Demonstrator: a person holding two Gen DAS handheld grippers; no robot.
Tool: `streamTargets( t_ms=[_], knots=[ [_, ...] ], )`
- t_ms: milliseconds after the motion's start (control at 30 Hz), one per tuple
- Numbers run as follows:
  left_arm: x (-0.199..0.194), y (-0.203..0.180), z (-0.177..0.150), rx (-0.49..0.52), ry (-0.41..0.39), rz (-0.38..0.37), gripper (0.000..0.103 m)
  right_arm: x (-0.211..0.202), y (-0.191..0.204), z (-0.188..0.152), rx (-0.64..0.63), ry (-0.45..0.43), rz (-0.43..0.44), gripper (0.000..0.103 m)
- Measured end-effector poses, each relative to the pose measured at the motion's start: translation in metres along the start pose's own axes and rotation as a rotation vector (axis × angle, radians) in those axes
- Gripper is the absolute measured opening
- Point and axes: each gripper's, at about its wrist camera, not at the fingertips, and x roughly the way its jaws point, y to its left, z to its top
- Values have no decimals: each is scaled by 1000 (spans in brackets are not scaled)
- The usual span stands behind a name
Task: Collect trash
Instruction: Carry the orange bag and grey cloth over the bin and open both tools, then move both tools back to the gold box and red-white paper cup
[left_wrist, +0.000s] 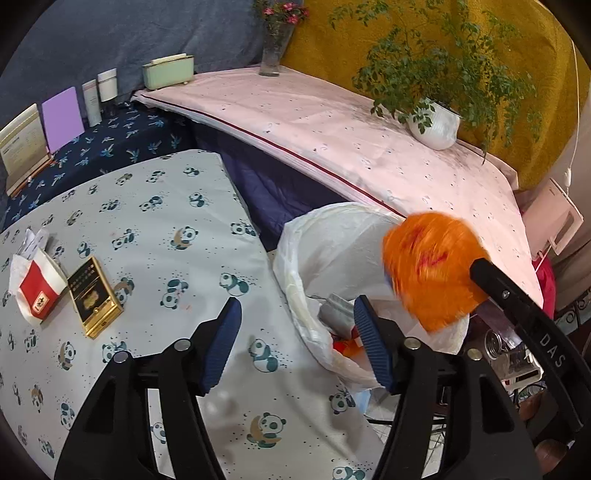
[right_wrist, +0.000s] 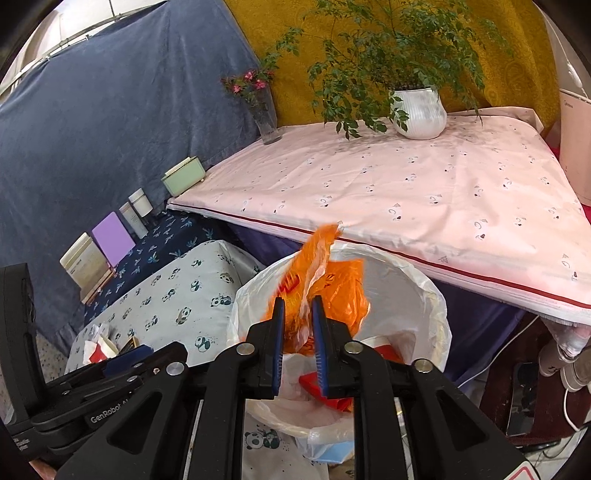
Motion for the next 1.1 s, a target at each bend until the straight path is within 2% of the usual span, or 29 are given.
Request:
streamTargets(
  t_ms=[167,300,500,700,1100],
  knots=[
    [-5,12,-1,-28,-15,23,70,-2,7,2,-6,-8,4,21],
    [-11,20,-2,-44,-24,36,71,-6,14,2,-16,-12,14,22],
    [-24,38,-6,-80,-44,59,76,-13,31,0,-39,-17,33,29],
    [-39,63,-12,-127,-62,89,77,-18,55,-4,-70,-17,59,37],
    [-66,131,-30,-251,-88,172,79,-16,114,-22,-159,20,131,41]
  ],
)
